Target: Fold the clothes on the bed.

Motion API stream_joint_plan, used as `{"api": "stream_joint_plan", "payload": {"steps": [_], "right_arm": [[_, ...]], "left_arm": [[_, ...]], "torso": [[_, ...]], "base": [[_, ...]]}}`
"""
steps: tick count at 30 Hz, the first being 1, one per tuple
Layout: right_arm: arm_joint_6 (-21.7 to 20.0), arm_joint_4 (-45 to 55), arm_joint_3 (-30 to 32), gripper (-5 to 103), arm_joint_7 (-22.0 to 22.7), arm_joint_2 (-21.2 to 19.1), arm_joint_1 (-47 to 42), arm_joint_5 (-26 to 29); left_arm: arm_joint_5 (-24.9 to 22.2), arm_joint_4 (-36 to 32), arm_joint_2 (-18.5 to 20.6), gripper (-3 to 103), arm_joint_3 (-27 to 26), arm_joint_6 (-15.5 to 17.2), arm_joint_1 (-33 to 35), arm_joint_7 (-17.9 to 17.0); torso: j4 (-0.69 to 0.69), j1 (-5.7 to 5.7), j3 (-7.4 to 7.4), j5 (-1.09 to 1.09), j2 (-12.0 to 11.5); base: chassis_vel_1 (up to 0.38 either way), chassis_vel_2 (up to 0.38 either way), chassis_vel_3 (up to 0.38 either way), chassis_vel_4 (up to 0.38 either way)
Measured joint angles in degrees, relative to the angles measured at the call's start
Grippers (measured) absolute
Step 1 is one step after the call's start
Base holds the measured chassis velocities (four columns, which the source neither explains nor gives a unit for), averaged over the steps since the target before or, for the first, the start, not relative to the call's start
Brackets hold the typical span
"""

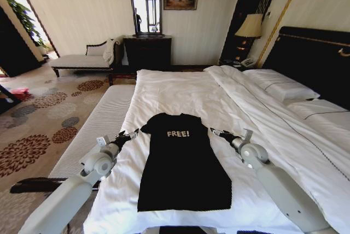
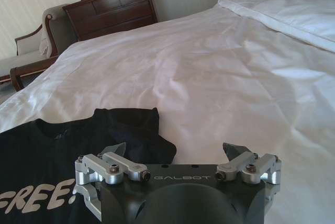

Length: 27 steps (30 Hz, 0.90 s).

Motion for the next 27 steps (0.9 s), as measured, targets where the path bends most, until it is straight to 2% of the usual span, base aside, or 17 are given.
{"api": "stream_joint_plan", "payload": {"steps": [7, 15, 27], "right_arm": [[-0.3, 1.1, 1.5, 100, 1.3, -0.1, -2.2, 0.4], [-0.7, 1.5, 1.3, 100, 2.7, -0.1, -2.2, 0.9], [-0.6, 0.7, 0.9, 100, 2.9, 0.4, -2.1, 0.8]], "left_arm": [[-3.0, 6.8, -3.2, 100, 1.5, 1.9, -4.6, 1.9], [-3.9, 14.6, -7.2, 99, 7.1, 2.1, -11.8, 4.3], [-2.4, 21.5, -10.5, 99, 8.6, 1.8, -14.6, 6.5]], "torso": [[-0.01, 0.00, 0.00, 0.01, 0.0], [-0.02, 0.00, 0.00, 0.01, 0.0], [0.00, 0.00, 0.00, 0.01, 0.0]], "base": [[0.000, 0.000, 0.000, 0.000], [0.000, 0.000, 0.000, 0.000], [0.000, 0.000, 0.000, 0.000]]}}
